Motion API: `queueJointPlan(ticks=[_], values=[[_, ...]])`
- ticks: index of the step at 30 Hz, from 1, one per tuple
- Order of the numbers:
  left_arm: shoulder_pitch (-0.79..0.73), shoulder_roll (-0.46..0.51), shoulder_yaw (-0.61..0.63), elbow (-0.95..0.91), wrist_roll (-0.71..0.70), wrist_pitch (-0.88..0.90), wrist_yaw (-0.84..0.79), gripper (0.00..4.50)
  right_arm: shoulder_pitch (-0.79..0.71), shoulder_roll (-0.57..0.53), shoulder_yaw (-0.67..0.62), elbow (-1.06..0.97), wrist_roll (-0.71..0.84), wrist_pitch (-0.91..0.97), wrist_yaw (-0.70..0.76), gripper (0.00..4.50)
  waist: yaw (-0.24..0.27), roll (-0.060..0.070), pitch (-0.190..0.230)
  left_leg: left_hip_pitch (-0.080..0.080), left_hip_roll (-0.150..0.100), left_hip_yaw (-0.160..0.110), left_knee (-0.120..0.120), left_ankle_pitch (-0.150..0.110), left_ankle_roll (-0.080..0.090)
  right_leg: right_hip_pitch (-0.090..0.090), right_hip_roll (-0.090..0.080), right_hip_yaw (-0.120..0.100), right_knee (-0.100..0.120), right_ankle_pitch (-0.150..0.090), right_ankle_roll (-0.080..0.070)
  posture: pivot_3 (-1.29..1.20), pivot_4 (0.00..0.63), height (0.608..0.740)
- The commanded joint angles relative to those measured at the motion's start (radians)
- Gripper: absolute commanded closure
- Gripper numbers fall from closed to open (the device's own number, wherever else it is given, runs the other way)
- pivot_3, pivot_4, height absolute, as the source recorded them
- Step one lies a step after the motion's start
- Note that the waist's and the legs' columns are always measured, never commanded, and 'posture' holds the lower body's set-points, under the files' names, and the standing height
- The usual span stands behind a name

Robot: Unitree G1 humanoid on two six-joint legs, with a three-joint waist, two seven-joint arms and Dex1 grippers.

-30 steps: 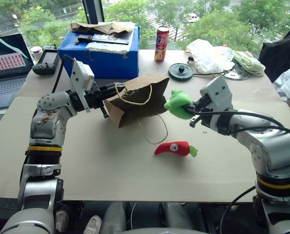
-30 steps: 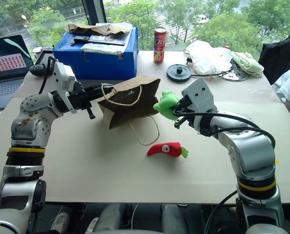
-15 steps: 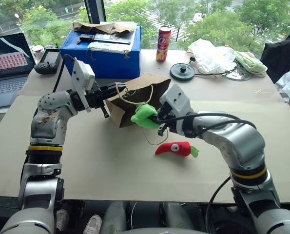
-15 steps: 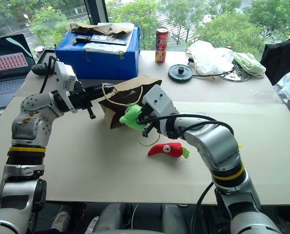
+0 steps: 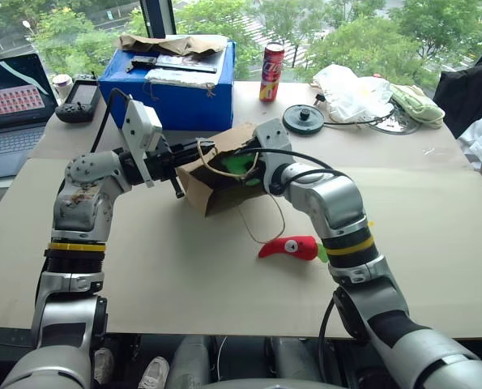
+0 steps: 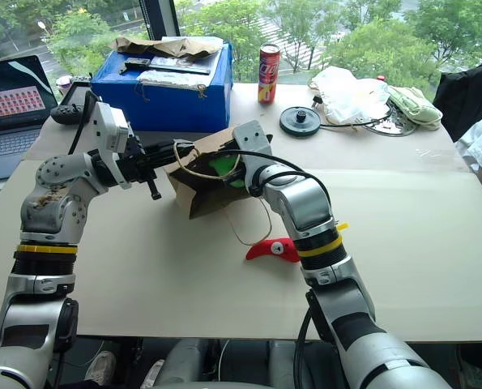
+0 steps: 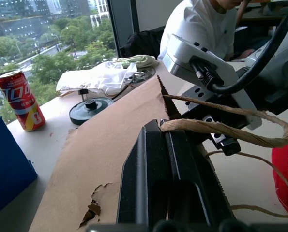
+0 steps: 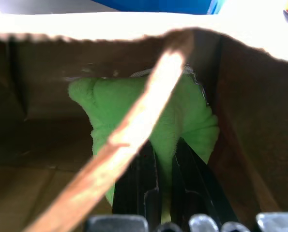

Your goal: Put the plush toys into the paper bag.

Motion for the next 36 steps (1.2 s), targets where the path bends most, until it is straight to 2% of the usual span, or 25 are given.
queueJointPlan(ticks=[1,2,5,6,12,18,22,26,30,34,36], values=[[-0.002,0.008,0.01,-0.039,-0.011,-0.007,-0.006,4.5,-0.03,0.016,-0.057,-0.012,-0.026,-0.055,-0.051,3.65,-0.001,0.0,0.0,0.0,0.0,0.0,0.0,0.0,0.0,0.0,0.0,0.0,0.0,0.0,0.0,0.0,0.15,0.739],[-0.002,0.008,0.009,-0.04,-0.011,-0.007,-0.005,4.5,-0.029,0.02,-0.069,-0.013,-0.024,-0.062,-0.058,3.52,-0.002,0.0,0.0,0.0,0.0,0.0,0.0,0.0,0.0,0.0,0.0,0.0,0.0,0.0,0.0,0.0,0.15,0.739],[-0.002,0.006,0.009,-0.038,-0.01,-0.007,-0.005,4.5,-0.029,0.029,-0.087,-0.022,-0.019,-0.069,-0.059,2.31,-0.002,0.0,0.0,0.0,0.0,0.0,0.0,0.0,0.0,0.0,0.0,0.0,0.0,0.0,0.0,0.0,0.15,0.739],[-0.002,0.006,0.009,-0.037,-0.01,-0.008,-0.005,4.5,-0.03,0.031,-0.089,-0.026,-0.017,-0.068,-0.055,2.11,-0.003,0.0,0.0,0.0,0.0,0.0,0.0,0.0,0.0,0.0,0.0,0.0,0.0,0.0,0.0,0.0,0.15,0.739],[-0.003,0.005,0.009,-0.031,-0.007,-0.012,-0.005,4.5,-0.029,0.04,-0.092,-0.047,-0.013,-0.054,-0.038,0.02,-0.005,0.0,0.0,0.0,0.0,0.0,0.0,0.0,0.0,0.0,0.0,0.0,0.0,0.0,0.0,0.0,0.15,0.739],[-0.002,0.005,0.009,-0.028,-0.004,-0.014,-0.006,4.5,-0.015,0.035,-0.096,-0.102,0.003,-0.017,-0.007,0.02,-0.005,0.0,0.0,0.0,0.0,0.0,0.0,0.0,0.0,0.0,0.0,0.0,0.0,0.0,0.0,0.0,0.15,0.739],[0.0,0.006,0.009,-0.028,-0.002,-0.016,-0.006,4.5,0.036,-0.037,-0.094,-0.229,0.052,0.055,0.077,0.02,-0.004,0.0,0.0,0.0,0.0,0.0,-0.001,0.0,0.0,0.0,0.0,0.0,0.0,0.0,0.0,0.0,0.15,0.739],[0.0,0.008,0.01,-0.027,-0.001,-0.016,-0.006,4.5,0.129,-0.188,-0.102,-0.414,0.152,0.148,0.219,0.02,0.004,0.0,0.0,0.0,0.0,-0.001,-0.001,0.0,0.0,0.001,-0.002,-0.001,-0.001,0.0,0.0,0.0,0.15,0.739],[0.001,0.01,0.01,-0.022,0.0,-0.018,-0.008,4.5,0.288,-0.406,-0.142,-0.595,0.276,0.194,0.405,0.02,0.005,0.0,0.0,-0.001,0.0,-0.001,-0.001,0.0,0.001,0.001,-0.002,-0.001,-0.002,0.0,0.0,0.0,0.15,0.739],[0.001,0.01,0.009,-0.022,-0.001,-0.018,-0.008,4.5,0.408,-0.587,-0.131,-0.679,0.32,0.16,0.521,0.02,0.0,0.0,0.0,0.0,-0.001,-0.001,-0.001,-0.001,0.001,0.001,-0.001,-0.001,-0.01,0.0,0.001,0.0,0.15,0.739],[0.001,0.009,0.008,-0.022,-0.002,-0.016,-0.008,4.5,0.514,-0.733,-0.108,-0.715,0.298,0.107,0.599,0.02,0.0,0.001,0.001,0.001,0.0,-0.001,-0.001,-0.001,0.001,0.002,0.0,0.0,-0.011,0.0,0.0,0.0,0.15,0.739]])
